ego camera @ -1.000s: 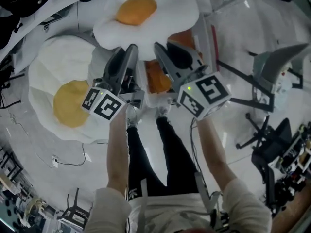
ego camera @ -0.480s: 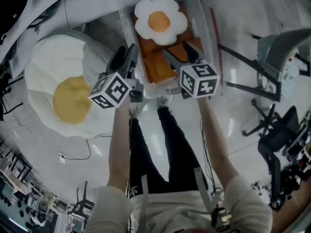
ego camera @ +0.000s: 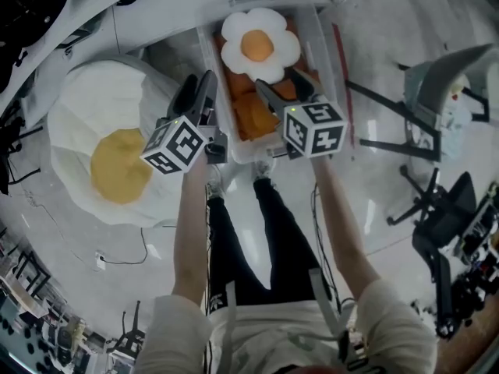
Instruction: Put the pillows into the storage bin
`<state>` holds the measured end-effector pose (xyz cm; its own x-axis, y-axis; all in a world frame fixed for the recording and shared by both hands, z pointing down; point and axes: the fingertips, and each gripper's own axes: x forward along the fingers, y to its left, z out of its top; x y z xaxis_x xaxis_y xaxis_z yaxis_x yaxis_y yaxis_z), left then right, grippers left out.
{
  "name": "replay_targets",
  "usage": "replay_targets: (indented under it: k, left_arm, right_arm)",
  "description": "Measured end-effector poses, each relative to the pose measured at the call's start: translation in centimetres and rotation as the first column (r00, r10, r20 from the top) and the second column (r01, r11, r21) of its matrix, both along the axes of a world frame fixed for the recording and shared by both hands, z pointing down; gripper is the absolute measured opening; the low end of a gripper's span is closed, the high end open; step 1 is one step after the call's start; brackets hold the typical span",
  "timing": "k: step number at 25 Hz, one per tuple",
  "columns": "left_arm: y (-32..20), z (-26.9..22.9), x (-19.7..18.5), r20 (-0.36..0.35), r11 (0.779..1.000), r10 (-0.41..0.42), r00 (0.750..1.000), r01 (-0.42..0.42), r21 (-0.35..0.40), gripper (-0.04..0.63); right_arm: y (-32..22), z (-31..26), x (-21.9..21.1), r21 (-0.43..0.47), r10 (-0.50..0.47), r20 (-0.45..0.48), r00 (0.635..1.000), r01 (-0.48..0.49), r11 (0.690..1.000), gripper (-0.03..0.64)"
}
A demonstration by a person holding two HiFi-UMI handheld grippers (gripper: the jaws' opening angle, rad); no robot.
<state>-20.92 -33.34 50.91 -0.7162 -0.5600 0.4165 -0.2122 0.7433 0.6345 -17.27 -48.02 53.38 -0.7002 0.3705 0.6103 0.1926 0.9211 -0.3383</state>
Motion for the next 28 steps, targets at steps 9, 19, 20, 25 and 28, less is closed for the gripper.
replay_targets:
  k: [9,19,20,25,28]
  left_arm:
    - [-1.6,-19.6,-2.7,0.235,0.997,0.046,0.971,-0.029,-0.073,0.195]
    - [-1.0,-44.1,5.1,0.644,0.959,0.111,0.757,0.088,-0.269,0.027]
    - [-0.8,-44.8,6.1,0.663,0.955,0.105,0.742,0.11,-0.275,0.02]
    - [0.1,-45.4,11.1,0.738,0.923,0.082,0.67,0.228,-0.31,0.008]
    - [0.3,-43.8,13.1,0.738,0.913,0.088,0.669,0.242,-0.328,0.006]
  right_arm:
    - [-0.2,-19.9,-3.1,-0.003,-0.024,0.219,0.975,0.025,1.0,0.295]
    - [2.8,-43.7,4.7,0.169,-0.086,0.627,0.774,-0.027,0.985,0.096]
    - [3.1,-44.9,5.9,0.169,-0.087,0.655,0.751,-0.034,0.985,0.061]
    - [3.3,-46.5,10.3,0.174,-0.086,0.707,0.702,-0.055,0.983,0.018]
    - [1.7,-43.8,11.4,0.17,-0.055,0.678,0.733,-0.084,0.982,0.011]
